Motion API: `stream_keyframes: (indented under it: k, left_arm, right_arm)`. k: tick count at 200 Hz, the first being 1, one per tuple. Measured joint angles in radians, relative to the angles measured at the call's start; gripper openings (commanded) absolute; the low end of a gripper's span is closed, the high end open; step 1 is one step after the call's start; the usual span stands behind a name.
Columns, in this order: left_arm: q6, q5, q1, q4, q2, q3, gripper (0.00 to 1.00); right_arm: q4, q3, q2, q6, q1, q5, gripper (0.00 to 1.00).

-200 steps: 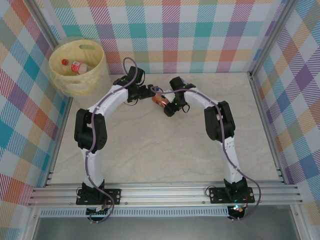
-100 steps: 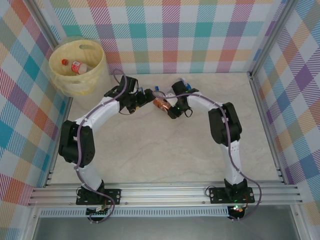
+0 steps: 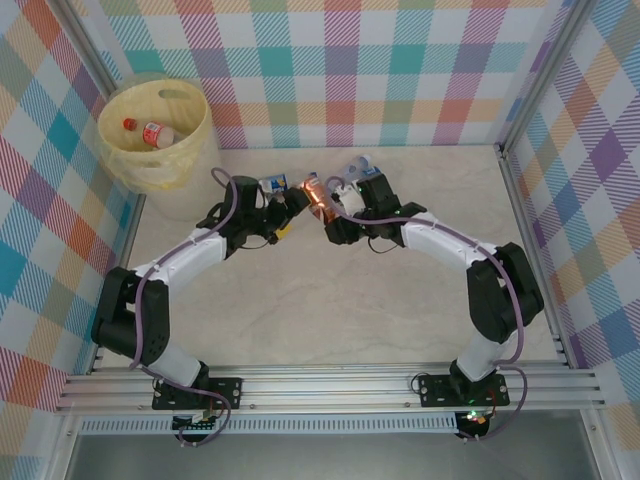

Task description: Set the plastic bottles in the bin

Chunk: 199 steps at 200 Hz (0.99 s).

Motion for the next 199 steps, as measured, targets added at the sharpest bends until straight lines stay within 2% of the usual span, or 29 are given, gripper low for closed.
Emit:
stream_keyframes:
  k: [23, 44, 98, 157, 176, 199]
  left_arm:
    - [-0.023, 0.037, -0.001, 0.114, -0.038, -0.053, 1.00]
    - [-0.020, 0.039, -0.002, 0.132, -0.073, -0.058, 1.00]
    - [0.102, -0.025, -0.013, -0.089, -0.079, 0.040, 0.99]
    - [0.128, 0.008, -0.030, -0.106, -0.068, 0.057, 0.69]
    - [0.133, 0.025, -0.032, -0.108, -0.060, 0.061, 0.63]
    - [0.138, 0.031, -0.032, -0.129, -0.057, 0.074, 0.60]
  right_arm:
    - [0.025, -0.034, 0.000, 0.070, 0.021, -0.039, 0.26]
    - [0.076, -0.079, -0.014, 0.122, 0.038, -0.080, 0.25]
    - [0.115, -0.128, -0.098, 0.136, 0.066, -0.192, 0.25]
    - [0.125, -0.141, -0.119, 0.143, 0.076, -0.267, 0.31]
    - [0.120, -0.142, -0.119, 0.143, 0.076, -0.266, 0.39]
    - [0.122, -0.143, -0.124, 0.125, 0.076, -0.267, 0.69]
